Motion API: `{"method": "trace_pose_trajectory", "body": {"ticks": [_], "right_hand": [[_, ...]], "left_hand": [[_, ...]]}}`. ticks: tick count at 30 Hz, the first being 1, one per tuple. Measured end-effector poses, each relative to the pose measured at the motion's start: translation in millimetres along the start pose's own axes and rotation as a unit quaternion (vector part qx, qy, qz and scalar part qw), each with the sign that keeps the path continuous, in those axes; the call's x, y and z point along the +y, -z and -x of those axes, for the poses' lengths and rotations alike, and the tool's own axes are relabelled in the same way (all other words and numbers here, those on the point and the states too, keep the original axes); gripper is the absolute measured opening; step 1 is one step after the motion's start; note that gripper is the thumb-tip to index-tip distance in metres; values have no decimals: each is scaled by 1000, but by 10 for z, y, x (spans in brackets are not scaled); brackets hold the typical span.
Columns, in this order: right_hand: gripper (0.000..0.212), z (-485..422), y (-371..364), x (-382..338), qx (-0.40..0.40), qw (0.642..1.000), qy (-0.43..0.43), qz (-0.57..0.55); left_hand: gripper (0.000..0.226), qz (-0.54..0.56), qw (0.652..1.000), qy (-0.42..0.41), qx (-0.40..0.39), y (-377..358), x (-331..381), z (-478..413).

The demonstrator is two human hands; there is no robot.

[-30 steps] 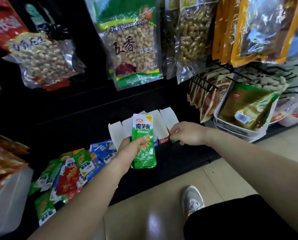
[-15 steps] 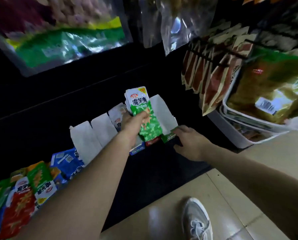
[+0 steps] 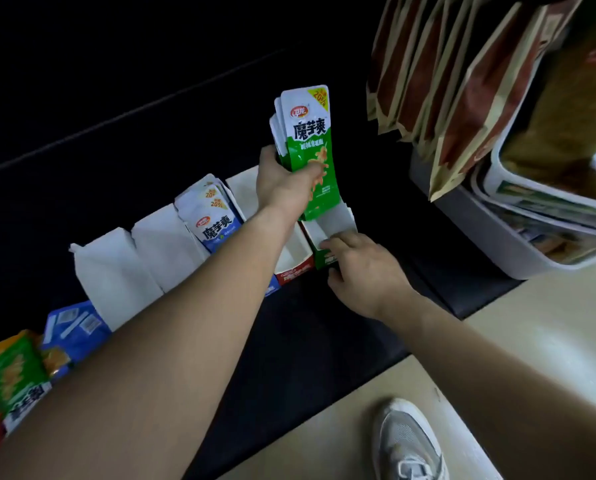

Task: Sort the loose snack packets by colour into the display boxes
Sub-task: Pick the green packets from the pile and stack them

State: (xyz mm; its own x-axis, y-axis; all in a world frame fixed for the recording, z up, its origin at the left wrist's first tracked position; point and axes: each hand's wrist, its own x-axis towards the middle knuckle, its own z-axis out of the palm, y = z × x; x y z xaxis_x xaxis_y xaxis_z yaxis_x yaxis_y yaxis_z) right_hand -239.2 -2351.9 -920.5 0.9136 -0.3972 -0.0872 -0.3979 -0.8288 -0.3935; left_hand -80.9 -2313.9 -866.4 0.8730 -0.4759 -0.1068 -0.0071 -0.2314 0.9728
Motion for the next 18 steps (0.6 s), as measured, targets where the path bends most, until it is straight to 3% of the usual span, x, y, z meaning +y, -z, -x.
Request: {"method": "trace_pose_trajectory", "body": {"ticks": [8, 18], "right_hand": [[56, 10, -45, 27, 13, 1000, -4, 11], [52, 16, -68, 57, 17, 1000, 0, 10]], "left_hand": [[46, -18, 998, -47, 24, -146, -57, 2], [60, -282, 952, -114, 14, 79, -235, -98]]}}
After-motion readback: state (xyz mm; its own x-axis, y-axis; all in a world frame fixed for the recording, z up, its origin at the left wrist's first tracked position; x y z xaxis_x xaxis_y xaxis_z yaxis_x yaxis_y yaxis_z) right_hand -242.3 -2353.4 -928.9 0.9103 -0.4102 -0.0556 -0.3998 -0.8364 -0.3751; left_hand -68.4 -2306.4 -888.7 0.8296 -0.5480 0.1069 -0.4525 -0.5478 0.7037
